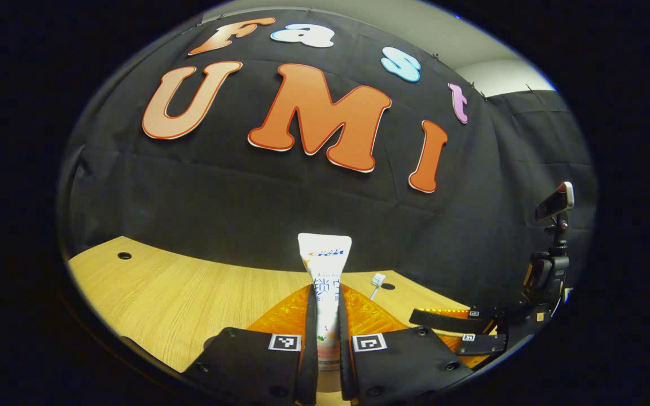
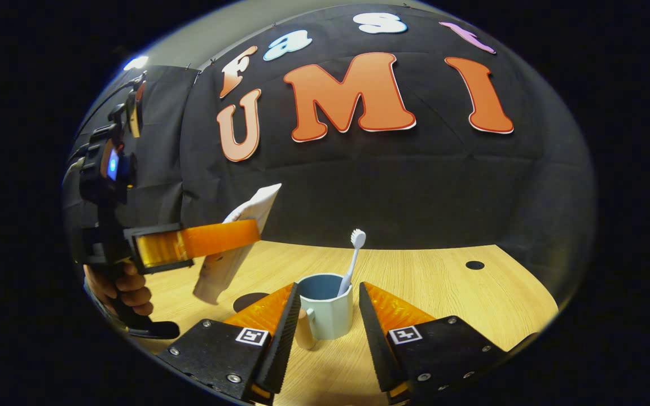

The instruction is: Put the toothbrush and toothpaste on the desktop into the cup, then pick up the cup and place it on the coaster on the desktop.

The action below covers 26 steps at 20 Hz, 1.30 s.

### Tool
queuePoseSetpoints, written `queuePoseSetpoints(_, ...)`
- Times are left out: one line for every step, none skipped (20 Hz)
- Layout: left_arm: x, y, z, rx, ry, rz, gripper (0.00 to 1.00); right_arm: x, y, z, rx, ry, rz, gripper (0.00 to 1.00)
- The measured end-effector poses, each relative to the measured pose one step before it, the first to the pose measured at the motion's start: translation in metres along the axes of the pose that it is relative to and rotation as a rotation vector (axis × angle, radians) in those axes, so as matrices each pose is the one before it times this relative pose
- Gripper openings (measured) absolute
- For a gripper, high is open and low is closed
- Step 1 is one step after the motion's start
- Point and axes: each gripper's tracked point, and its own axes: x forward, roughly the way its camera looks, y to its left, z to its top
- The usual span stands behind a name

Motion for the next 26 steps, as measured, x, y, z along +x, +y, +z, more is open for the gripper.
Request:
queuePoseSetpoints(0.00575, -0.00204, 0.00403, -0.00860, -0.01997, -0.01073, 0.19, -0.00383, -0.00116, -0.00107, -0.01327, 0.00539, -0.00083, 0.67)
queuePoseSetpoints(0.00536, -0.00191, 0.00264, -0.00803, -0.01675, -0.00954, 0.19, -0.00308, -0.00177, -0.00079, -0.01453, 0.00337, -0.00280, 0.69)
queuePoseSetpoints(0.00682, -0.00343, 0.00179, -0.00806, -0.01928, -0.01467, 0.17, -0.00306, -0.00102, 0.00065, -0.00962, -0.00038, 0.00061, 0.71)
queuePoseSetpoints(0.00638, -0.00353, 0.00010, -0.00340, -0.00733, -0.02260, 0.19, -0.00366, -0.00127, -0.00026, -0.00632, 0.00298, 0.00113, 0.72)
queuePoseSetpoints(0.00292, -0.00187, -0.00303, -0.00401, -0.00617, -0.01960, 0.19, -0.00300, -0.00041, -0.00143, -0.00361, 0.00156, 0.00278, 0.75)
queuePoseSetpoints(0.00550, -0.00024, 0.00107, -0.00585, -0.01164, -0.00966, 0.19, -0.00264, 0.00005, -0.00110, -0.00216, 0.00163, 0.00040, 0.76)
queuePoseSetpoints(0.00533, -0.00367, 0.00039, -0.00868, -0.00812, -0.01760, 0.19, -0.00204, -0.00117, 0.00057, 0.00205, -0.00159, -0.00193, 0.77)
queuePoseSetpoints(0.00365, -0.00332, 0.00137, -0.01206, -0.00701, -0.01425, 0.19, -0.00097, -0.00017, 0.00026, 0.00437, 0.00250, 0.00284, 0.78)
queuePoseSetpoints(0.00360, -0.00357, 0.00142, -0.01056, -0.00818, -0.01423, 0.19, -0.00078, 0.00039, -0.00136, 0.00394, 0.00490, 0.00192, 0.78)
queuePoseSetpoints(0.00201, -0.00095, 0.00223, -0.00812, -0.01316, -0.00717, 0.19, -0.00188, -0.00006, -0.00051, 0.00019, 0.00237, -0.00053, 0.78)
queuePoseSetpoints(0.00371, -0.00214, 0.00059, -0.00319, -0.00897, -0.00764, 0.19, -0.00159, -0.00157, 0.00025, -0.00403, 0.00172, -0.00567, 0.78)
queuePoseSetpoints(0.00333, 0.00043, -0.00075, 0.00146, -0.00546, -0.00317, 0.19, -0.00223, -0.00107, 0.00032, -0.00538, 0.00016, 0.00014, 0.78)
queuePoseSetpoints(0.00405, -0.00030, -0.00281, 0.00110, 0.00001, -0.00384, 0.19, -0.00325, -0.00035, -0.00157, -0.00600, 0.00336, -0.00385, 0.78)
queuePoseSetpoints(0.00333, 0.00043, -0.00353, 0.00101, 0.00470, -0.00199, 0.19, -0.00198, -0.00153, -0.00038, -0.00102, 0.00006, -0.00200, 0.78)
queuePoseSetpoints(0.00434, 0.00067, -0.00494, 0.00788, 0.00872, 0.00117, 0.19, -0.00175, -0.00174, -0.00070, 0.00033, 0.00417, -0.00531, 0.78)
queuePoseSetpoints(0.00402, 0.00149, -0.00433, 0.01242, 0.00473, 0.00351, 0.19, -0.00149, -0.00003, -0.00265, 0.00321, 0.00988, 0.00258, 0.78)
queuePoseSetpoints(0.00430, 0.00083, -0.00551, 0.01261, 0.00439, 0.00088, 0.19, -0.00156, 0.00088, -0.00106, 0.00027, 0.00488, 0.00313, 0.78)
queuePoseSetpoints(0.00358, 0.00013, -0.00397, 0.01055, 0.00503, -0.00146, 0.19, -0.00257, -0.00381, 0.00052, -0.00512, -0.00177, -0.01300, 0.78)
queuePoseSetpoints(0.00353, 0.00155, -0.00310, 0.00371, 0.00388, 0.00187, 0.19, -0.00211, -0.00354, -0.00025, -0.00606, -0.00439, -0.01016, 0.78)
queuePoseSetpoints(0.00225, 0.00032, -0.00422, -0.00514, 0.00720, -0.00427, 0.19, -0.00154, -0.00220, -0.00078, 0.00041, -0.00130, -0.00681, 0.78)
queuePoseSetpoints(0.00285, -0.00087, -0.00489, -0.00906, 0.00650, -0.00449, 0.19, -0.00088, -0.00075, -0.00180, 0.00630, 0.00175, 0.00153, 0.78)
queuePoseSetpoints(0.00194, 0.00053, -0.00424, -0.00637, 0.00588, -0.00085, 0.19, -0.00090, -0.00130, -0.00108, 0.00533, 0.00249, -0.00046, 0.78)
queuePoseSetpoints(0.00116, 0.00005, -0.00448, -0.00462, 0.00878, -0.00022, 0.19, -0.00066, -0.00174, 0.00007, 0.00463, 0.00137, -0.00317, 0.78)
queuePoseSetpoints(0.00089, 0.00002, -0.00331, -0.00223, 0.01052, 0.00077, 0.19, 0.00072, -0.00128, -0.00166, 0.00285, 0.00419, -0.00282, 0.78)
queuePoseSetpoints(0.00428, -0.00018, -0.00357, -0.00119, 0.00951, 0.00164, 0.20, 0.00022, -0.00029, -0.00159, 0.00272, 0.00265, -0.00073, 0.78)
queuePoseSetpoints(0.00062, 0.00086, -0.00222, -0.00545, 0.00547, 0.00212, 0.20, -0.00080, 0.00060, -0.00132, -0.00059, 0.00325, 0.00152, 0.78)
